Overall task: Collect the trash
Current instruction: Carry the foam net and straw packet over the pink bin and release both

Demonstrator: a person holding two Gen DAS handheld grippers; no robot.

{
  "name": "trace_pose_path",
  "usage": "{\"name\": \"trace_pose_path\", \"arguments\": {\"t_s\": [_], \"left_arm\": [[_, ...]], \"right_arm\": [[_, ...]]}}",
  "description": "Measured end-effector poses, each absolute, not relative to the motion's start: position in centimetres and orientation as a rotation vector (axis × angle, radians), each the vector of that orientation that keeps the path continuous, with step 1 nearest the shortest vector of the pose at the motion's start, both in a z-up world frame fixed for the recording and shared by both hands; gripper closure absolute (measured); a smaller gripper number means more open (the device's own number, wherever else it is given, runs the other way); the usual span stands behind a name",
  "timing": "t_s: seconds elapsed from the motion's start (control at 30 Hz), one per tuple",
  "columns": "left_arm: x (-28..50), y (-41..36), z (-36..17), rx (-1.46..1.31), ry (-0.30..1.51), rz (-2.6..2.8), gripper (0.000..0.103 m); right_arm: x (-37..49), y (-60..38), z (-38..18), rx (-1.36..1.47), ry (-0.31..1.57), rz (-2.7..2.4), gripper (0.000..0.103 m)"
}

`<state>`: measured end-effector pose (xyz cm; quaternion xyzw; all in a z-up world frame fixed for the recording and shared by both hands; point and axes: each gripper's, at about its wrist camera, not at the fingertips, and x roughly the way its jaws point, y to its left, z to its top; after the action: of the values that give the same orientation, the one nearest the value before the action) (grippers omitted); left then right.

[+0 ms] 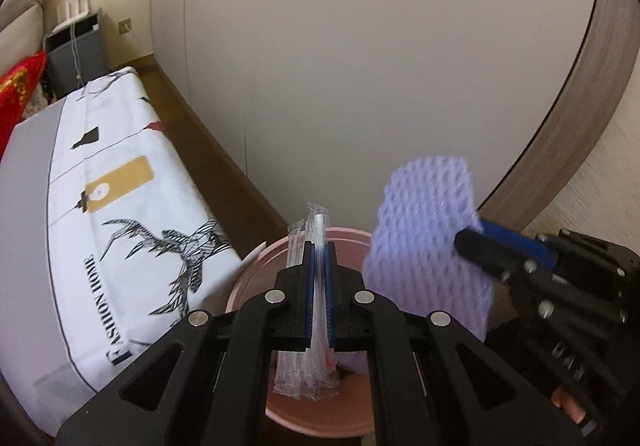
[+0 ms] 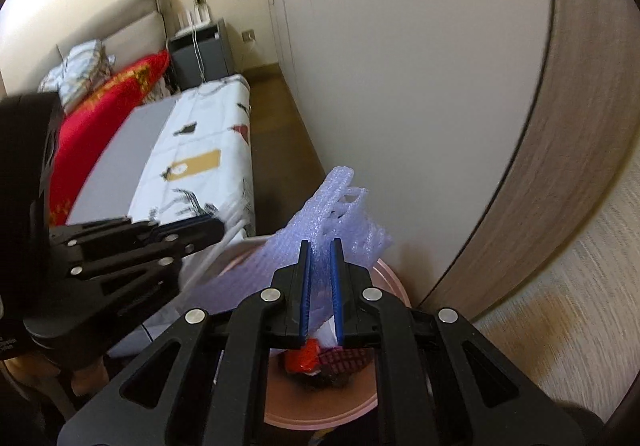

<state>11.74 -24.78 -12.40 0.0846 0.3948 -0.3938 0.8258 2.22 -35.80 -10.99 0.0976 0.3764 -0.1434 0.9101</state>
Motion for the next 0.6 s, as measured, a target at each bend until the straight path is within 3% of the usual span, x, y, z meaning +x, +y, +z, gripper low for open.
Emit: {"name": "trace_pose_path", "arguments": {"t_s": [0.2,0.23,0.27,0.33,0.43,0.6], "left_arm": [[12.1,-25.8,-13.6,0.201,0.872,-0.832,0.095],[12.2,-25.9,-13.5,0.201,0.882,-0.826,0.077],[12.4,-25.7,-13.7,0.193,0.900,-0.821,0.040],[12.6,-25.3,-13.5,0.183,0.880,-0.749,0.025],[13.1,-25.0,-13.5,0.178,0.885,-0.719,0.018],[13.1,-24.2,-13.0,0.202,0.858,-0.675,0.017]], "right_arm": [[2.8,-36.9,-12.6,0.232,0.838,-0.356,0.086],[2.8,-37.0,-12.8,0.231,0.847,-0.375,0.079],[2.7,-37.1,-12.9,0.232,0.849,-0.386,0.066],[2.6,-37.4,-12.9,0.241,0.846,-0.407,0.053],[2.6,-37.6,-13.0,0.234,0.845,-0.417,0.043],[2.2,-36.8,-11.9,0.215,0.786,-0.384,0.023]]}}
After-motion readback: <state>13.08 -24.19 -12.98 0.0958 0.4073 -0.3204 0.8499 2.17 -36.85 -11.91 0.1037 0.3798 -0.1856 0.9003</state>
